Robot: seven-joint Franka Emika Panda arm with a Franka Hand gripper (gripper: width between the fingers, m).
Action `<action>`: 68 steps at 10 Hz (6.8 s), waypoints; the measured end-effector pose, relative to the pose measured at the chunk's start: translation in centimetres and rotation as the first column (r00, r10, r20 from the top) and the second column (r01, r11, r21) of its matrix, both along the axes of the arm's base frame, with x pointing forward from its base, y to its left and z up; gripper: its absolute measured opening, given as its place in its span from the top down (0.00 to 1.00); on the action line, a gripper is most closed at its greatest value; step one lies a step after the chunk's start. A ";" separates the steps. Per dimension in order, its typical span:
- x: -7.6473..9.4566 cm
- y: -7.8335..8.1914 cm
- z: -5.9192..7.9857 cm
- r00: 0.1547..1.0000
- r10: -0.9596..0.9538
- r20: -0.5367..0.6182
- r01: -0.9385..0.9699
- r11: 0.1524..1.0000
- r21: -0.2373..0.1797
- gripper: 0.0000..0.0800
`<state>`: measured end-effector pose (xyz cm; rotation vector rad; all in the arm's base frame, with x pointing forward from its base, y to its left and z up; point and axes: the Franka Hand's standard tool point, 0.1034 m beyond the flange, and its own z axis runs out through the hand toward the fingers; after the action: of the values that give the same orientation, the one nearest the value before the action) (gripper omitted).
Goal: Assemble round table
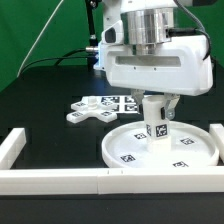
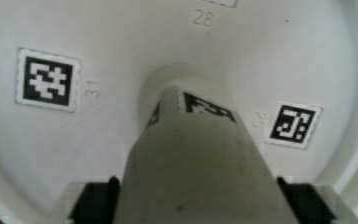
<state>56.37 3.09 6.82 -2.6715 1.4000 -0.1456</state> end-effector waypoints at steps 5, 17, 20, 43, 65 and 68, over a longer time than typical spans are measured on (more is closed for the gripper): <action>-0.2 0.3 0.1 0.995 0.101 -0.021 -0.101 0.995 0.007 0.22; -0.4 0.6 -0.3 0.217 0.972 -0.090 -0.968 0.202 -0.150 0.19; -0.4 0.6 -0.2 -0.030 0.991 -0.129 -0.988 -0.049 -0.147 0.19; -0.7 1.0 -0.3 0.860 0.509 -0.032 -0.509 0.858 -0.063 0.49; -0.5 2.0 0.1 -0.404 0.886 -0.228 -0.898 -0.432 -0.089 0.22; -0.5 1.9 0.1 -0.263 0.939 -0.222 -0.951 -0.291 -0.103 0.50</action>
Offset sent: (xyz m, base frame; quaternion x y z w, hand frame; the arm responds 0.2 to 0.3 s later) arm 0.0000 0.0000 0.0000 0.0000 0.0000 0.0000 1.0000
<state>55.91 5.01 6.91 -2.9143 -1.3912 -0.0434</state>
